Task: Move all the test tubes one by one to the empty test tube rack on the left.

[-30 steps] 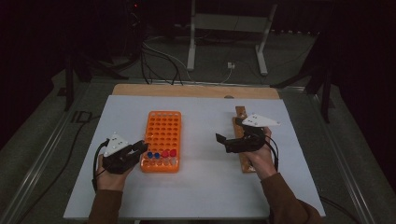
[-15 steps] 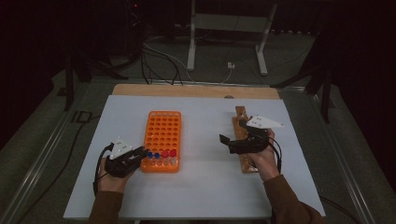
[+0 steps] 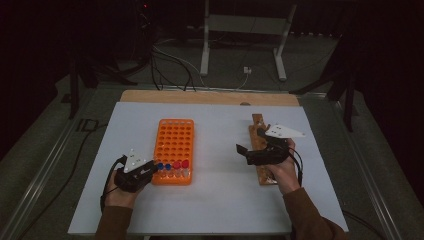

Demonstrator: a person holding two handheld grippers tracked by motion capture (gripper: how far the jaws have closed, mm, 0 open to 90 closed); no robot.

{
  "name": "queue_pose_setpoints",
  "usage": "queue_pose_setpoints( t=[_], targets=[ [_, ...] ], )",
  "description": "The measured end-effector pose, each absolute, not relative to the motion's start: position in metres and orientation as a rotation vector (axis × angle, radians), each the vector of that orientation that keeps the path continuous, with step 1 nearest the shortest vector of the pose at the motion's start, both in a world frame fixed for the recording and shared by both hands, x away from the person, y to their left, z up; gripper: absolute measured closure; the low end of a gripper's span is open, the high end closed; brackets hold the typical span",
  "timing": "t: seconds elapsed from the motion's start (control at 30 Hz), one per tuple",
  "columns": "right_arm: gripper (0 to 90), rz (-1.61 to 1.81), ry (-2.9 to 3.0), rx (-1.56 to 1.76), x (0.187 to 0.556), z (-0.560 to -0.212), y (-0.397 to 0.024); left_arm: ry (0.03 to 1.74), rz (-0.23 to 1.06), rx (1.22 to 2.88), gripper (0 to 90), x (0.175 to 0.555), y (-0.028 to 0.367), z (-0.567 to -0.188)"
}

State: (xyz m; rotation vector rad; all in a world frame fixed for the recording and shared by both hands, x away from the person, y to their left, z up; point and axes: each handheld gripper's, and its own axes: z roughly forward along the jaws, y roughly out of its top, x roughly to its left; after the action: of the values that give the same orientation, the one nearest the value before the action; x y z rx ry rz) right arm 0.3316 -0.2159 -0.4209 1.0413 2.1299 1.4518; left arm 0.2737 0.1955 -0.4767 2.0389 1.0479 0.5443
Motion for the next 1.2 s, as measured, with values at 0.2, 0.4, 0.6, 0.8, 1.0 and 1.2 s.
queue_pose_setpoints(
  t=[0.2, 0.4, 0.6, 0.8, 1.0, 1.2],
  targets=[
    [0.5, 1.454, 2.123, 1.045, 0.331, -0.421, -0.219, 1.053, 0.546, 2.082, 77.0, 0.274, 0.193, -0.481],
    [0.6, 1.453, 2.115, 1.047, 0.332, -0.420, -0.222, 1.057, 0.540, 2.075, 76.9, 0.273, 0.195, -0.481],
    [0.5, 1.445, 2.109, 1.049, 0.333, -0.419, -0.224, 1.061, 0.534, 2.032, 69.9, 0.272, 0.196, -0.480],
    [0.6, 1.423, 2.098, 1.055, 0.336, -0.416, -0.227, 1.058, 0.517, 1.955, 60.8, 0.268, 0.202, -0.471],
    [0.6, 1.373, 2.081, 1.050, 0.341, -0.411, -0.231, 1.047, 0.540, 1.888, 54.3, 0.267, 0.205, -0.462],
    [4.0, 1.321, 2.049, 1.074, 0.353, -0.409, -0.238, 1.063, 0.554, 1.818, 45.6, 0.270, 0.210, -0.453]
  ],
)
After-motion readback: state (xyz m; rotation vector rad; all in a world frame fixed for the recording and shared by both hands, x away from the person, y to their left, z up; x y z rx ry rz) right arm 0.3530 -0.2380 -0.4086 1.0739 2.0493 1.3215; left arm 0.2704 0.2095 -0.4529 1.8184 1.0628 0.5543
